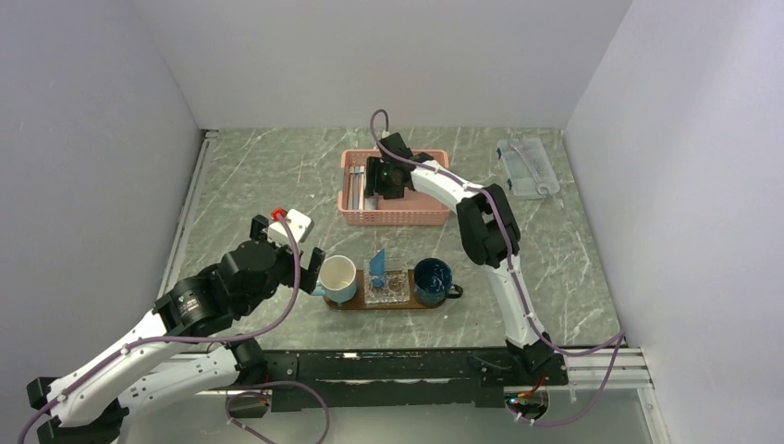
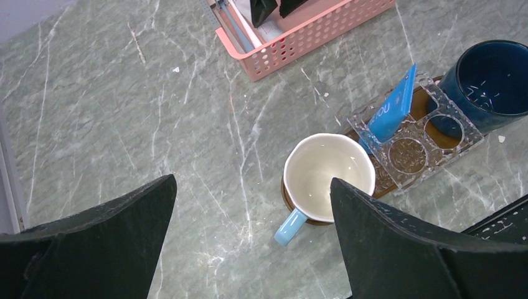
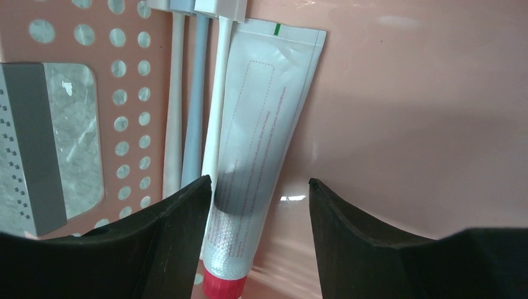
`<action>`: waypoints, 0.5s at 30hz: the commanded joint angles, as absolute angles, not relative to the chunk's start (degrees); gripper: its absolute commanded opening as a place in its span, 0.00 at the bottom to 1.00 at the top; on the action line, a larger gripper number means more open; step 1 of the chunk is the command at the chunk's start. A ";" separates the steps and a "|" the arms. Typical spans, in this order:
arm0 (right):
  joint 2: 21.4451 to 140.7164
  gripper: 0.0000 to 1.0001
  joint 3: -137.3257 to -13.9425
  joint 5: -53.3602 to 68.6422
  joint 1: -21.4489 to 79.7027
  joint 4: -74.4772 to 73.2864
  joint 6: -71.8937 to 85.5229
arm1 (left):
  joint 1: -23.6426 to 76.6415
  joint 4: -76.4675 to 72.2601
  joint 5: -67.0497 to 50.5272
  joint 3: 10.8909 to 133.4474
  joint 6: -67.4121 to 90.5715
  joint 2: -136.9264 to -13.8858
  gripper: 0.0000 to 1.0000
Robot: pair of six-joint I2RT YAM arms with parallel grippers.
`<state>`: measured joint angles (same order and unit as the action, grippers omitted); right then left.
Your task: Prepare toiletry sets of a toothbrush and toothpaste on the tray
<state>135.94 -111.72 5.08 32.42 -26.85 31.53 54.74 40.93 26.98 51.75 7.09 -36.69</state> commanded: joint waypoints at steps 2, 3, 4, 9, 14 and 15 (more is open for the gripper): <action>136.32 0.58 -112.08 6.73 32.25 -24.48 32.78 | 54.75 38.59 28.78 51.31 6.33 -36.53 0.99; 136.25 0.57 -111.72 6.76 32.19 -24.32 32.87 | 54.75 38.63 28.81 51.30 6.33 -36.56 0.99; 136.19 0.55 -111.48 6.89 32.29 -24.18 32.94 | 54.69 38.67 28.91 51.31 6.33 -36.59 0.99; 135.86 0.42 -110.66 7.84 32.19 -23.44 33.38 | 54.59 38.68 29.24 51.25 6.36 -36.73 0.99; 134.78 0.29 -110.83 8.66 31.99 -23.17 33.70 | 54.44 38.50 29.19 51.15 6.49 -36.68 0.99; 134.49 0.27 -110.83 8.84 31.99 -23.06 33.72 | 54.41 38.52 29.19 51.11 6.50 -36.71 0.99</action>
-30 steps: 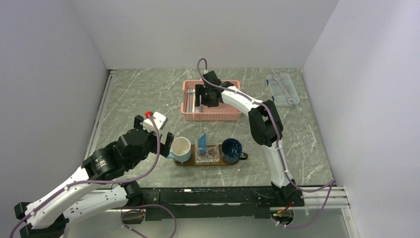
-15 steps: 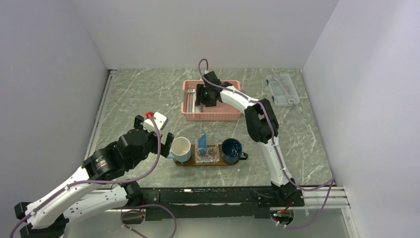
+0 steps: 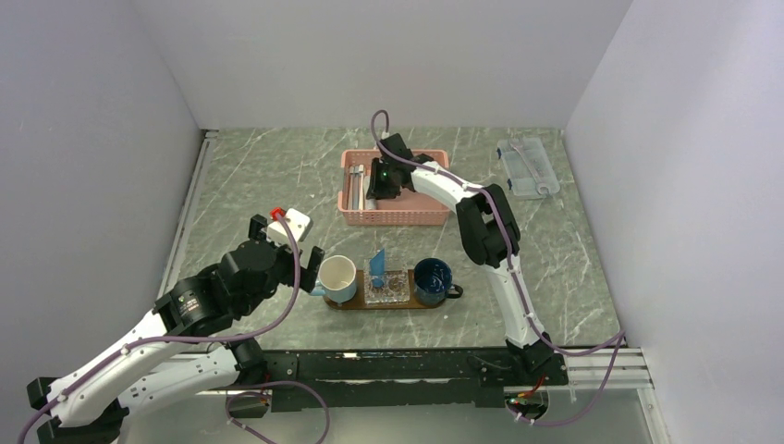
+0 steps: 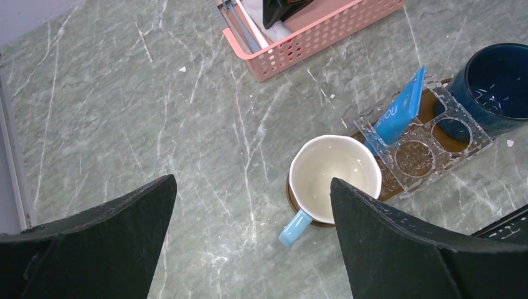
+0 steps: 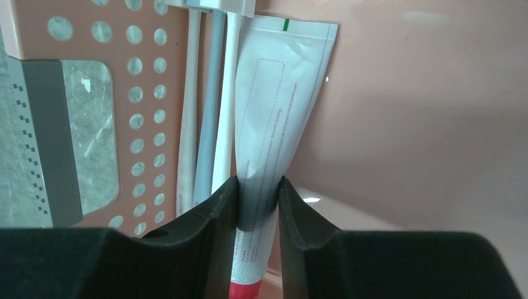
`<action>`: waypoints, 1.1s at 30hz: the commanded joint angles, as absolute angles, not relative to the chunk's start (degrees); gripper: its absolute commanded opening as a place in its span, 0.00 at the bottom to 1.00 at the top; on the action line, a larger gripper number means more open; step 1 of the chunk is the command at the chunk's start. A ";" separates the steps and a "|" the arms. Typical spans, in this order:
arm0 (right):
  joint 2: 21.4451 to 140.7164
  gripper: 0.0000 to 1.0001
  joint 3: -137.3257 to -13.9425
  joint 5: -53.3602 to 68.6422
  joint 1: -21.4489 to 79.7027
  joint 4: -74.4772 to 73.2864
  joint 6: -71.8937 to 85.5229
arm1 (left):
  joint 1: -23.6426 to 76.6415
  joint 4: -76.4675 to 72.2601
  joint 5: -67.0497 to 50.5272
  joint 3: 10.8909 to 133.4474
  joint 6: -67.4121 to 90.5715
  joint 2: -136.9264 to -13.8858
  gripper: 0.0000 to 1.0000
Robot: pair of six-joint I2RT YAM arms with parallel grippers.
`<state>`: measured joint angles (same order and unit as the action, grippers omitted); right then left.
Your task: Prepare toiletry sets of a toothbrush and toothpaste on the tray
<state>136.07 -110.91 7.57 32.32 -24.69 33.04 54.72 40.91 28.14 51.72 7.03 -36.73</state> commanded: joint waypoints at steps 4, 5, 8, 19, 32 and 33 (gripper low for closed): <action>133.59 0.20 -111.06 9.26 31.94 -23.01 33.84 | 54.25 38.61 29.21 51.19 6.46 -37.02 1.00; 133.40 0.18 -111.09 9.31 31.82 -23.01 33.91 | 54.23 38.59 29.23 51.16 6.51 -37.04 0.99; 132.27 0.18 -110.75 9.55 31.79 -22.44 33.97 | 54.16 38.51 29.14 51.09 6.51 -37.04 0.99; 122.77 0.18 -105.60 7.04 31.20 -15.53 31.99 | 53.73 36.98 23.81 51.02 7.08 -36.69 1.00; 107.86 0.18 -94.83 6.28 31.09 -6.34 30.00 | 51.53 34.85 19.96 52.20 8.82 -38.38 0.99; 106.38 0.18 -93.46 6.48 31.15 -5.68 29.97 | 51.46 34.51 19.26 52.41 9.24 -38.49 0.99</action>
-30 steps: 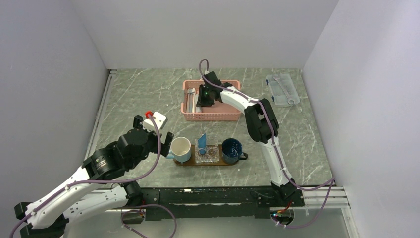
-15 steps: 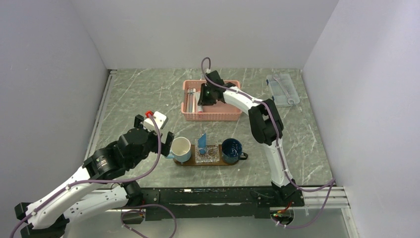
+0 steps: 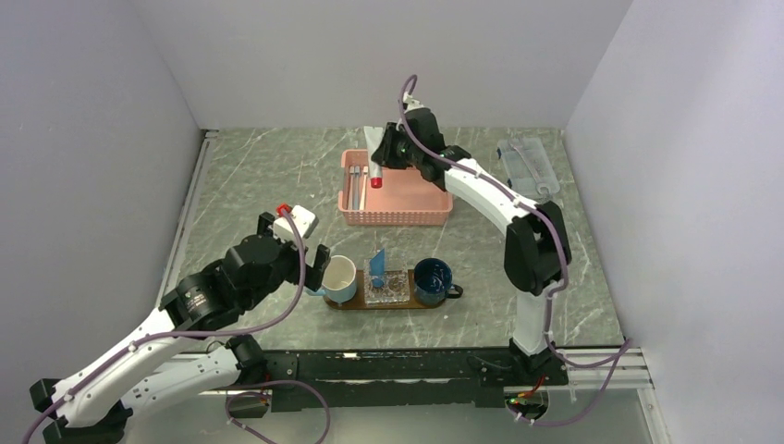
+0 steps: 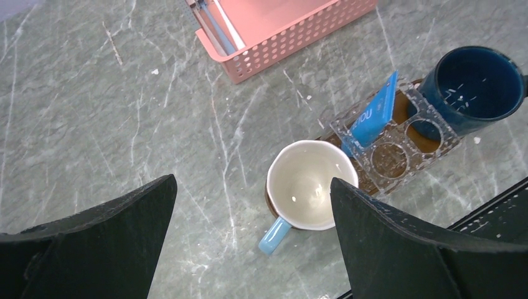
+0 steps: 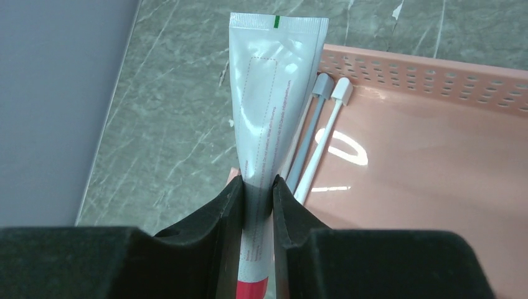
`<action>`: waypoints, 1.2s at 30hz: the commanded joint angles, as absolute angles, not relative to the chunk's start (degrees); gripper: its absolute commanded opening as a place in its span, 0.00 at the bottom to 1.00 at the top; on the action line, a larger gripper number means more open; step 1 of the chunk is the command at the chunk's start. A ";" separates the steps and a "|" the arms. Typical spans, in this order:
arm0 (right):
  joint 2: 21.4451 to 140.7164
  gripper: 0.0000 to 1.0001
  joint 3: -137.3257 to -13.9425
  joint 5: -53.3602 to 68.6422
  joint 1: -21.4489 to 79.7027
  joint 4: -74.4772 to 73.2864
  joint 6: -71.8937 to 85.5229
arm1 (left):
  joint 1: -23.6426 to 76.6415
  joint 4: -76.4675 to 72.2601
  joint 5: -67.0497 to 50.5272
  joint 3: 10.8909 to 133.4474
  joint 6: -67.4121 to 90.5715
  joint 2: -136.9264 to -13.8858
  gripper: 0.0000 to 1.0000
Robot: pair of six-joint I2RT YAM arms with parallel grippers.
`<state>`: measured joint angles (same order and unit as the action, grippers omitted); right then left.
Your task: Prepare toiletry sets of a toothbrush and toothpaste on the tray
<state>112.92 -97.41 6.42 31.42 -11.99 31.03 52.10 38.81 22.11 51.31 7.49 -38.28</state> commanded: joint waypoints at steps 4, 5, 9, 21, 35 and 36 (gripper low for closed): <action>99.16 0.18 -87.14 7.63 31.15 -3.05 30.50 | 51.37 33.00 15.39 53.71 11.68 -39.47 0.99; 97.29 0.18 -85.50 8.20 31.27 -2.20 30.72 | 51.33 32.44 14.48 53.84 12.23 -39.63 0.99; 88.77 0.18 -78.66 10.66 31.70 1.46 31.66 | 51.24 28.74 10.80 53.18 14.82 -39.74 0.99; 66.08 0.20 -62.07 17.97 33.64 9.38 35.56 | 51.24 12.38 0.22 50.55 23.99 -42.94 0.99; 51.43 0.23 -53.79 26.22 36.40 16.26 41.04 | 51.24 -14.44 -14.95 42.80 37.32 -43.68 1.00; 51.08 0.23 -53.58 26.72 36.66 16.79 41.45 | 51.24 -16.51 -15.93 42.32 38.33 -43.89 0.99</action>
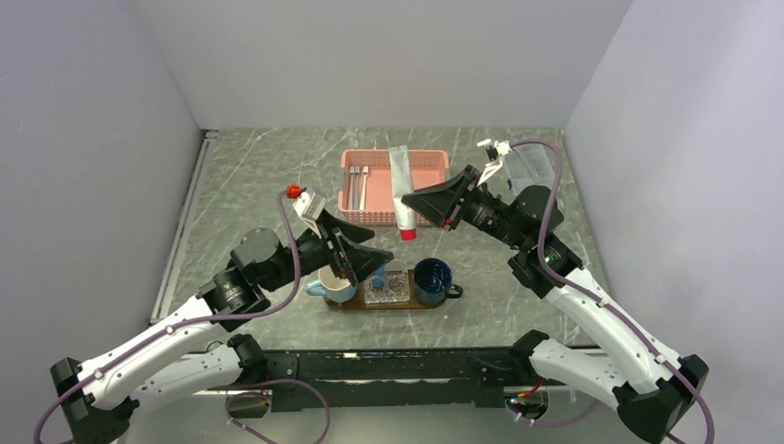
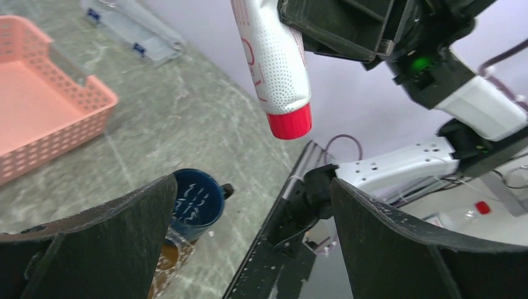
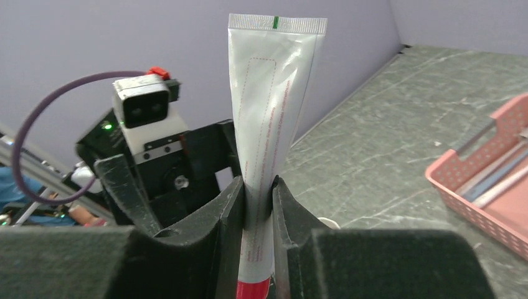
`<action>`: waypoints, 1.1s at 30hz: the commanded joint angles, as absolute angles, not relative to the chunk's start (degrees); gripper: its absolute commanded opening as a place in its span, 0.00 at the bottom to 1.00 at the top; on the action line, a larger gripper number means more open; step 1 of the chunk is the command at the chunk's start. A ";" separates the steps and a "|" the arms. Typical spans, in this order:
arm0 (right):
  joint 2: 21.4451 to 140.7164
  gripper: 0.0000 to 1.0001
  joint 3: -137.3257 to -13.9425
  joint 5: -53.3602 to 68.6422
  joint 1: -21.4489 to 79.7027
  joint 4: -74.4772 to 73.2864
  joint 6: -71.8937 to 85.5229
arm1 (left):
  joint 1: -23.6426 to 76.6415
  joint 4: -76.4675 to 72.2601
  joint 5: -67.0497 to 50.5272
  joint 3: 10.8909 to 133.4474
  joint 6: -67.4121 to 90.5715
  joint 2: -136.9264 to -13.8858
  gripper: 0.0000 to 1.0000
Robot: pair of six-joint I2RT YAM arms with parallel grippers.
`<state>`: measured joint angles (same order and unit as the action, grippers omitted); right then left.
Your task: Prepare toiletry sets of a toothbrush and toothpaste on the tray
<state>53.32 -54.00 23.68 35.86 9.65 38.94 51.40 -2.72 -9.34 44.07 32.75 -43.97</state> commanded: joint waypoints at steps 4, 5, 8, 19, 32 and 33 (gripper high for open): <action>50.06 0.24 -53.61 28.77 37.71 18.33 42.87 | 51.24 -24.06 -19.87 41.03 41.99 -45.62 0.99; 49.90 0.24 -53.51 29.15 38.02 18.89 43.26 | 51.24 -25.97 -20.59 40.66 42.89 -45.96 0.99; 49.62 0.24 -53.44 29.80 38.84 20.30 43.94 | 51.27 -31.16 -22.41 39.56 45.47 -46.93 1.00; 50.07 0.24 -53.29 28.95 43.27 25.02 45.07 | 51.24 -41.75 -26.35 38.53 50.41 -49.53 0.95; 52.11 0.25 -53.60 26.99 46.20 29.18 45.06 | 51.24 -45.20 -29.46 39.85 51.50 -51.41 0.74; 52.16 0.25 -53.61 27.06 46.45 29.38 45.03 | 51.28 -45.22 -29.53 39.94 51.50 -51.41 0.72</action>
<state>52.18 -52.75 28.36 45.69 22.76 44.62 51.37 -40.77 -27.46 38.46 50.81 -51.40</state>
